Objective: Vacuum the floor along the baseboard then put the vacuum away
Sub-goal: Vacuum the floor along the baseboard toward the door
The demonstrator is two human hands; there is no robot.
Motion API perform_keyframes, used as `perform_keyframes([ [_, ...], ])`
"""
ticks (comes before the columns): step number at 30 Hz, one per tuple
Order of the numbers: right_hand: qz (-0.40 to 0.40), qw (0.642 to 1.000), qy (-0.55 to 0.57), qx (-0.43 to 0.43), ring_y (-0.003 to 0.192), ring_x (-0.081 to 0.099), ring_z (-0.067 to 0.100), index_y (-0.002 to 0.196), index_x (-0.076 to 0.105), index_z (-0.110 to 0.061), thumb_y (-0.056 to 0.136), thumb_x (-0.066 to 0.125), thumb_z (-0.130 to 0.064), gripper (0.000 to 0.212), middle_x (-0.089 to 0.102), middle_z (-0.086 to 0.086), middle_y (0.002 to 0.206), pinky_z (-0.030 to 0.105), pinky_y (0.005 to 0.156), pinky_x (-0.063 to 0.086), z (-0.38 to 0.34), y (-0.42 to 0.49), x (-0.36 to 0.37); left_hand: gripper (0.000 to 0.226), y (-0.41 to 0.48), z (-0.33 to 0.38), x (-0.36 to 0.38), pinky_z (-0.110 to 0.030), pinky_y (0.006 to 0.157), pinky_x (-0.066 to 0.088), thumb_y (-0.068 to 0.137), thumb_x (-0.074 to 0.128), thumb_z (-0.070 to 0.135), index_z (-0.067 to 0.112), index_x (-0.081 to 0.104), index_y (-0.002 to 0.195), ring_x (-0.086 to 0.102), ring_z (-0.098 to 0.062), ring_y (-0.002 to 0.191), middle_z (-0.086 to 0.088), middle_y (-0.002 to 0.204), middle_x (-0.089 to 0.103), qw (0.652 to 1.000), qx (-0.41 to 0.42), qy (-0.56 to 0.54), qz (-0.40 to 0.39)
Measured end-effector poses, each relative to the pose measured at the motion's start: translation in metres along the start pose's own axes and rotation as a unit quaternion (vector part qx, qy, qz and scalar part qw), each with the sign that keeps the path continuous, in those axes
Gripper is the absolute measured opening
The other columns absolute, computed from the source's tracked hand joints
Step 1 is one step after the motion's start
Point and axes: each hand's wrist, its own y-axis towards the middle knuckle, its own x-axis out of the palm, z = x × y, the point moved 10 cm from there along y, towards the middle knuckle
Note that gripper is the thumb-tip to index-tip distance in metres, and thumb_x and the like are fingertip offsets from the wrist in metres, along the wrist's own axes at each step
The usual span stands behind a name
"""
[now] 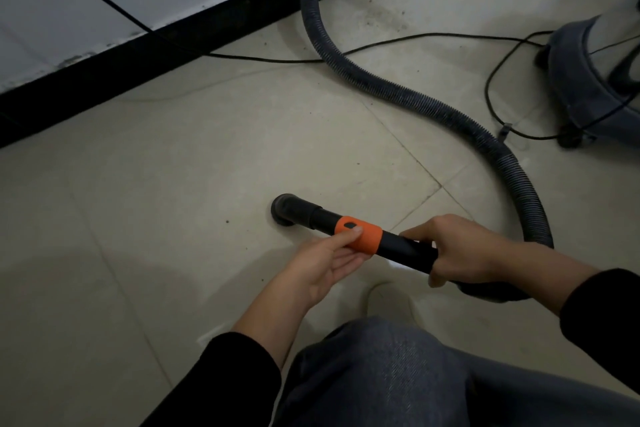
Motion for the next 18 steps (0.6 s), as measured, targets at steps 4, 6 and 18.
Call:
perform_keyframes([
  [4, -0.018, 1.0, -0.005, -0.018, 0.078, 0.063, 0.014, 0.115, 0.062, -0.035, 0.062, 0.078, -0.018, 0.058, 0.069, -0.003, 0.089, 0.039, 0.073, 0.054, -0.016, 0.006, 0.003, 0.036, -0.009, -0.003, -0.018, -0.022, 0.064, 0.058, 0.084, 0.071, 0.013, -0.004, 0.059, 0.114, 0.074, -0.023, 0.079, -0.021, 0.093, 0.072, 1.0, -0.001, -0.023, 0.009],
  [6, -0.019, 0.999, -0.013, -0.032, 0.078, 0.063, 0.015, 0.115, 0.062, -0.035, 0.06, 0.077, -0.017, 0.06, 0.069, -0.002, 0.088, 0.04, 0.073, 0.054, -0.028, 0.012, 0.004, 0.032, -0.013, -0.001, -0.031, -0.022, 0.065, 0.058, 0.084, 0.07, 0.013, -0.004, 0.061, 0.11, 0.074, -0.023, 0.08, -0.021, 0.093, 0.072, 0.999, 0.003, -0.03, 0.016],
  [18, -0.038, 0.994, -0.035, -0.098, 0.076, 0.063, 0.016, 0.112, 0.065, -0.032, 0.06, 0.079, -0.016, 0.056, 0.069, -0.001, 0.088, 0.036, 0.069, 0.054, -0.095, 0.046, 0.008, 0.043, -0.039, 0.024, -0.091, -0.022, 0.065, 0.058, 0.084, 0.07, 0.015, -0.006, 0.057, 0.12, 0.073, -0.023, 0.084, -0.024, 0.104, 0.07, 0.995, 0.042, -0.064, 0.058],
])
